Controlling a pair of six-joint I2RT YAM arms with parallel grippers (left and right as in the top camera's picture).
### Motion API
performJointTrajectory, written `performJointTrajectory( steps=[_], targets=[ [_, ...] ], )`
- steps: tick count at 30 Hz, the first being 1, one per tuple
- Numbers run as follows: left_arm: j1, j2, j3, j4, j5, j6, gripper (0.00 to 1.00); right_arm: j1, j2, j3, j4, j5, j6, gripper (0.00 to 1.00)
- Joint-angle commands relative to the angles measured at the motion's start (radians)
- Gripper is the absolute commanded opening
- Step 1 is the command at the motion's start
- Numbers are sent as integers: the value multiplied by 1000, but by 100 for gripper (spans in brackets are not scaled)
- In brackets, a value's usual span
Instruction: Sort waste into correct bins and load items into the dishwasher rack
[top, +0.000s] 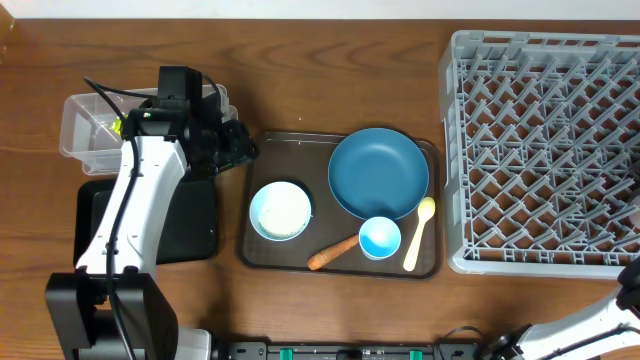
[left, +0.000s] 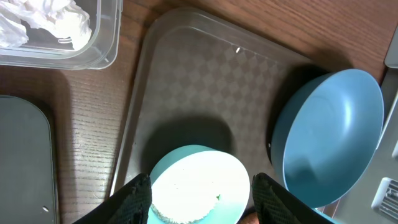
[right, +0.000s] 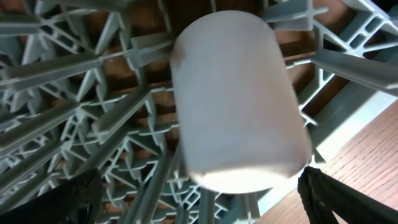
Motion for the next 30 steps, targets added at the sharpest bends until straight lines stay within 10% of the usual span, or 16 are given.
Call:
performJointTrajectory(
  steps=[1,30],
  targets=[
    [0,-15,8,-4,-13,10,55,4,-39,21,-12,-40,4,99],
    [-195,-15,8,-29,-12,36,56,657,-266,19,-108,-347,-338,95]
  ],
)
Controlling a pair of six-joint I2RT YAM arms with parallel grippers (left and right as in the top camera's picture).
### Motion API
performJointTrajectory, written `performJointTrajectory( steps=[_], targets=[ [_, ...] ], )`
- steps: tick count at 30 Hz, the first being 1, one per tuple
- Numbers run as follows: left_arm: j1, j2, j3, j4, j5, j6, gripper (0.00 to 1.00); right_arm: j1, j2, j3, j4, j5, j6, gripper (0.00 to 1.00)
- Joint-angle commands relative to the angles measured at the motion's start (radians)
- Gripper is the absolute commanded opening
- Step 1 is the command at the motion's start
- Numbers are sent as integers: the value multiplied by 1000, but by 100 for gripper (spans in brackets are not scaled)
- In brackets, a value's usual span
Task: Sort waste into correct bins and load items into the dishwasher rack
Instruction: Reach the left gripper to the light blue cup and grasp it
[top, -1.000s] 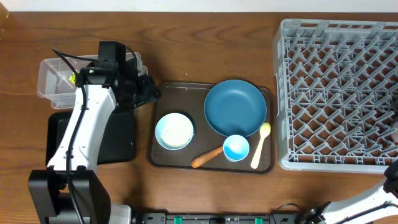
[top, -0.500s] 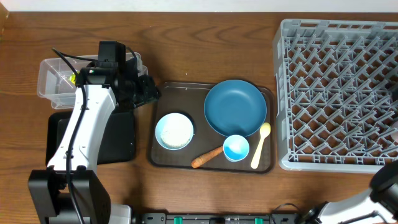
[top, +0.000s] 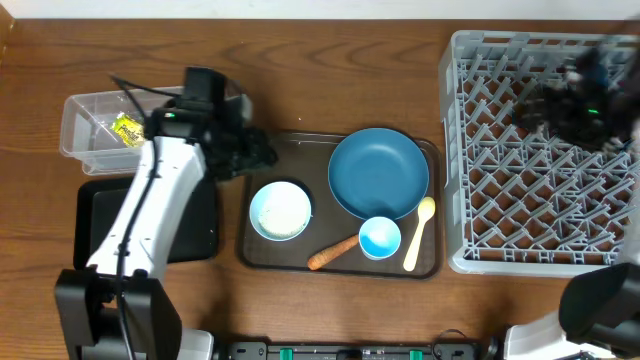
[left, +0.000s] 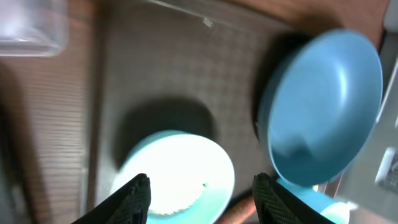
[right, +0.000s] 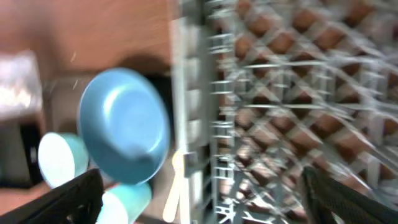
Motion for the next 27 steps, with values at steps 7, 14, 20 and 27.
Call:
performJointTrajectory(
  steps=[7,14,20,27],
  targets=[
    [-295,-13,-23,-21,-61,27,56,177,-1,7,-3,306,102,94],
    [-503,-5,-30,-52,-183,25,56,187,-1,7,-3,306,102,95],
    [-597,20,-30,-35,-196,14,56,187,-1,7,-3,306,102,96],
    [-618,113,-31,-9,-191,-19,55,187,-1,7,-3,306,101,96]
  ],
)
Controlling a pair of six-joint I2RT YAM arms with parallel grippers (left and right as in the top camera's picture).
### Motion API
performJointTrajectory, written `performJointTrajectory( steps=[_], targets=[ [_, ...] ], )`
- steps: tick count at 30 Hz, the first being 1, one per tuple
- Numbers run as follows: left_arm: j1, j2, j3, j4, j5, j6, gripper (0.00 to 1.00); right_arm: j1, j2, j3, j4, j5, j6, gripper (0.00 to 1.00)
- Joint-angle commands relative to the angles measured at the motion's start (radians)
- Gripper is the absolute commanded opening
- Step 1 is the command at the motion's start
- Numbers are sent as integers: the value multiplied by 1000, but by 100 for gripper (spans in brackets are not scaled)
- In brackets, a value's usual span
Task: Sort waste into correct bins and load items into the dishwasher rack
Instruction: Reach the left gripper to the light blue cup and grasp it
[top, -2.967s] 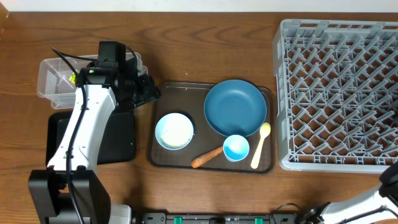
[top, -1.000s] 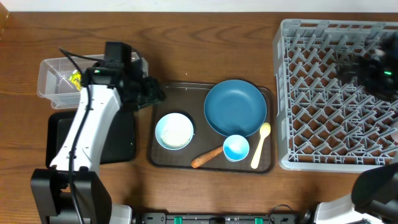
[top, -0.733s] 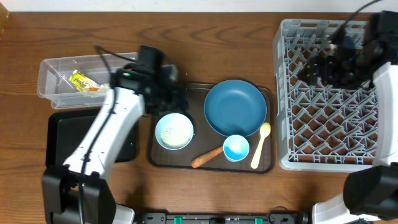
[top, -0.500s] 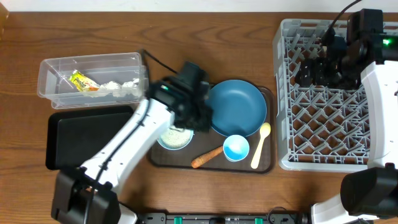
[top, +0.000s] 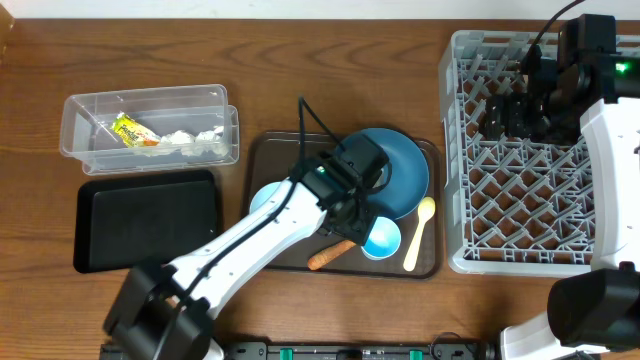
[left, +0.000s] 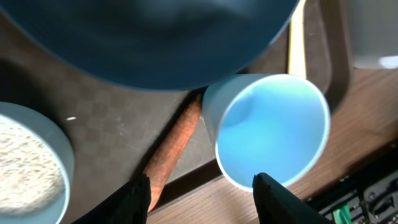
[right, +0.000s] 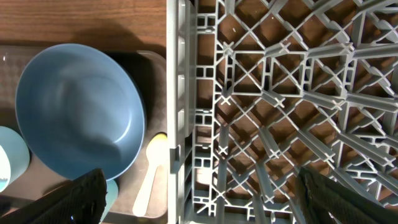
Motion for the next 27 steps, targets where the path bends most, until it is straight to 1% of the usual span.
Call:
performJointTrajectory(
  steps=[1,5,7,9,10,13,15,20,23,27],
  targets=[
    [-1,66,-13,5,-7,-24,55,10,-1,7,0,10,13,96],
    [-1,113,-13,31,26,-39,54,9,-1,7,0,10,11,96],
    [-1,125,-13,43,29,-39,45,9,-1,7,0,10,11,96],
    [-1,130,-13,58,29,-39,34,10,-1,7,0,10,11,96],
    [-1,130,-13,63,29,-39,31,10,-1,7,0,10,11,96],
    [-1,130,-13,72,29,-39,28,10,-1,7,0,10,11,96],
    [-1,130,-13,73,29,-39,24,10,-1,7,0,10,11,96],
    [-2,130,-17,73,29,-64,24,10,-1,7,0,10,11,96],
    [-2,130,-21,74,29,-64,21,10,-1,7,0,10,11,96],
    [-2,130,-24,73,30,-69,20,10,-1,7,0,10,11,97]
  ],
)
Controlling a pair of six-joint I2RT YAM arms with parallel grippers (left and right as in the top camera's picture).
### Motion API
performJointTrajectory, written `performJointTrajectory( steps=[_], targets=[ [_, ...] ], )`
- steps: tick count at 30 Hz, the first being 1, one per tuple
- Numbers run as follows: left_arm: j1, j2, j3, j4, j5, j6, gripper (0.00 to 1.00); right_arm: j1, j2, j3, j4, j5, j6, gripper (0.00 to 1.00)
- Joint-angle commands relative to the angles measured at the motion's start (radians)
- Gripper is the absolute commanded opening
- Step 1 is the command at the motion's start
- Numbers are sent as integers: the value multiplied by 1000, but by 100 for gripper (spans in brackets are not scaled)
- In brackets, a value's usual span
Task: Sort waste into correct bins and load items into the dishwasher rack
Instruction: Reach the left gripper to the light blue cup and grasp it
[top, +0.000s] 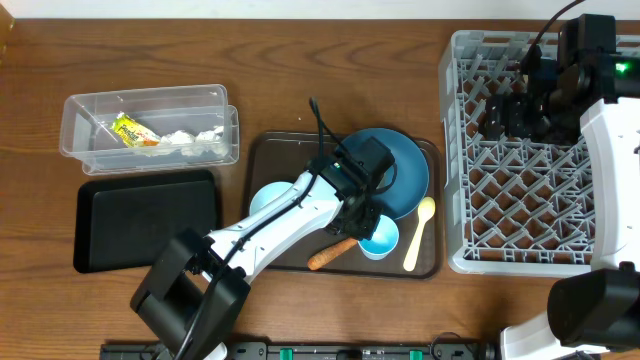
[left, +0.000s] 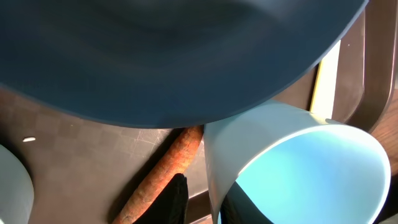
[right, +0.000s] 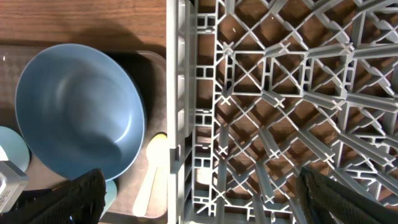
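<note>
A small light-blue cup (left: 298, 168) stands on the brown tray (top: 275, 150), beside a carrot (left: 161, 174) and under the rim of a big blue bowl (left: 186, 56). My left gripper (left: 205, 202) is shut on the cup's wall, one finger outside (left: 177, 199) and one inside. In the overhead view the left gripper (top: 366, 222) sits at the cup (top: 384, 241). My right gripper (right: 199, 202) hangs open and empty over the left edge of the grey dishwasher rack (right: 286, 93).
A yellow spoon (top: 420, 230) lies on the tray right of the cup. A pale bowl of rice (top: 265, 205) sits half under my left arm. A clear bin (top: 150, 125) with waste and a black bin (top: 150, 215) stand at the left.
My left gripper was open above the blue cup and the carrot; now it is lower and shut on the cup's wall. The right arm has not moved.
My left gripper was open at the tray's left edge near the clear bin while the right hung over a white cup in the rack. Then the left was over the tray and the right at the rack's far side. The left then hovered over the blue cup and now grips it.
</note>
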Motion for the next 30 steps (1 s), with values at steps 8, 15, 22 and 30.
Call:
performJointTrajectory(
  steps=[8,15,22,30],
  targets=[
    [-29,10,-17,17,13,-8,15,10,-1,7,0,9,11,96],
    [-47,10,-18,23,12,-8,12,10,-1,7,-1,9,11,97],
    [-47,10,-18,24,12,-8,6,10,-1,7,-1,9,11,97],
    [-23,-14,-10,18,42,-7,6,9,-1,7,-1,10,10,97]
  ],
)
